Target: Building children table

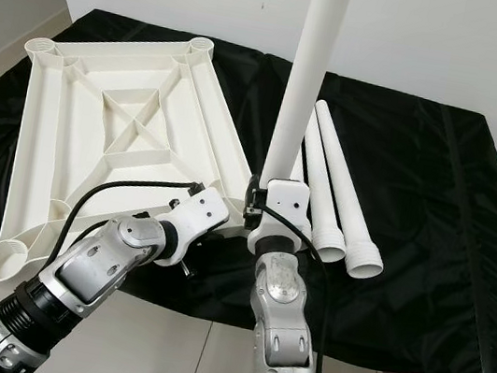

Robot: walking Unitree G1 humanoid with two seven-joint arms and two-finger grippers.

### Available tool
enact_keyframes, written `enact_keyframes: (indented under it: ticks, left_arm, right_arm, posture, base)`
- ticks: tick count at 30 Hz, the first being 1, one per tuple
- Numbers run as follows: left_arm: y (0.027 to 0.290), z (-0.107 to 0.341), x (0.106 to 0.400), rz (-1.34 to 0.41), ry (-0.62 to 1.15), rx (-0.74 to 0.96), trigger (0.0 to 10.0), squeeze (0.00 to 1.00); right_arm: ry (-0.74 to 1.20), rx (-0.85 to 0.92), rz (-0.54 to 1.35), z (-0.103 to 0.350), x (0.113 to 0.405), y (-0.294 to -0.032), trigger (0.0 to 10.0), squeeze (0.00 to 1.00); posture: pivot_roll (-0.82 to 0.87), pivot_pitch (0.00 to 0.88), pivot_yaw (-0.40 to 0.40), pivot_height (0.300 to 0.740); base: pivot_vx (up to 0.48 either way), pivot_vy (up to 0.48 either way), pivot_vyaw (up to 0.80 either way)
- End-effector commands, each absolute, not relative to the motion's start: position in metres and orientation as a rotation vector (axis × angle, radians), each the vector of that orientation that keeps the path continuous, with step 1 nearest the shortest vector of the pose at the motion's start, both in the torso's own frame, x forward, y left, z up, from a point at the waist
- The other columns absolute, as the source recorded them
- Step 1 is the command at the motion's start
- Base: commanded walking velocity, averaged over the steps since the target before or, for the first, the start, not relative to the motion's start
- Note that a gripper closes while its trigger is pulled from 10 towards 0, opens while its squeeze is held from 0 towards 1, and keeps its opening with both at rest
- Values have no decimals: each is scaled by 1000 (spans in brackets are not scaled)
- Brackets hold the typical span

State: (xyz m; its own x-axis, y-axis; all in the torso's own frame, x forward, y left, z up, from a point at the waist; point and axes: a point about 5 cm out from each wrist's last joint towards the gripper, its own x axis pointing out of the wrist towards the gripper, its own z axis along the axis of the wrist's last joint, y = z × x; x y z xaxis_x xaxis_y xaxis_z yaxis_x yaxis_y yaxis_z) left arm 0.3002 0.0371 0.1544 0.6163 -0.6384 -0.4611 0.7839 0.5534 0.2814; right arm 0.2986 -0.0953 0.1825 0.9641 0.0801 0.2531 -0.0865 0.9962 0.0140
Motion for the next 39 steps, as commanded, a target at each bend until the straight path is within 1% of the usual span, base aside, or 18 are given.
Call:
enact_keyframes:
  ticks: [1,15,17,18,20,21,23,29,32,35,36,39]
  left_arm:
    - [34,125,288,-922,458,493,10000,0]
    - [33,123,287,-925,457,489,10000,0]
    - [33,123,288,-923,457,490,10000,0]
    - [33,124,288,-922,456,492,10000,0]
    - [34,124,288,-922,456,493,10000,0]
    - [34,124,288,-923,456,495,10000,0]
    - [34,124,288,-923,456,495,10000,0]
    - [32,123,287,-934,457,494,10000,0]
    - [32,123,287,-934,457,494,10000,0]
    - [33,123,287,-931,460,494,10000,0]
    - [33,123,287,-931,460,494,10000,0]
    - [35,123,288,-926,461,495,10000,0]
  right_arm:
    - [-196,81,85,170,295,-87,10000,1000]
    - [-255,105,172,175,290,-109,10000,1000]
    - [-255,93,220,176,290,-115,10000,1000]
    - [-256,83,246,176,290,-118,10000,0]
    - [-258,76,263,177,290,-120,10000,0]
    - [-260,78,321,178,292,-127,10000,0]
    - [-255,81,351,179,293,-132,10000,0]
    - [-262,26,459,183,301,-145,10000,0]
    - [-264,20,487,184,302,-146,10000,0]
    - [-243,16,627,184,303,-148,10000,0]
    - [-243,16,627,184,303,-148,10000,0]
    - [-203,13,741,185,311,-157,10000,0]
  posture:
    - [-89,139,23,740]
    - [-102,138,22,740]
    - [-103,137,24,740]
    - [-104,138,26,740]
    - [-105,139,27,740]
    - [-110,137,31,740]
    - [-110,137,31,740]
    - [-108,136,33,740]
    - [-108,135,34,740]
    - [-104,138,34,740]
    - [-104,138,34,740]
    - [-102,143,38,740]
  base:
    - [0,0,0]
    - [0,0,0]
    - [0,0,0]
    - [0,0,0]
    - [0,0,0]
    - [0,0,0]
    - [0,0,0]
    - [0,0,0]
    - [0,0,0]
    - [0,0,0]
    - [0,0,0]
    - [0,0,0]
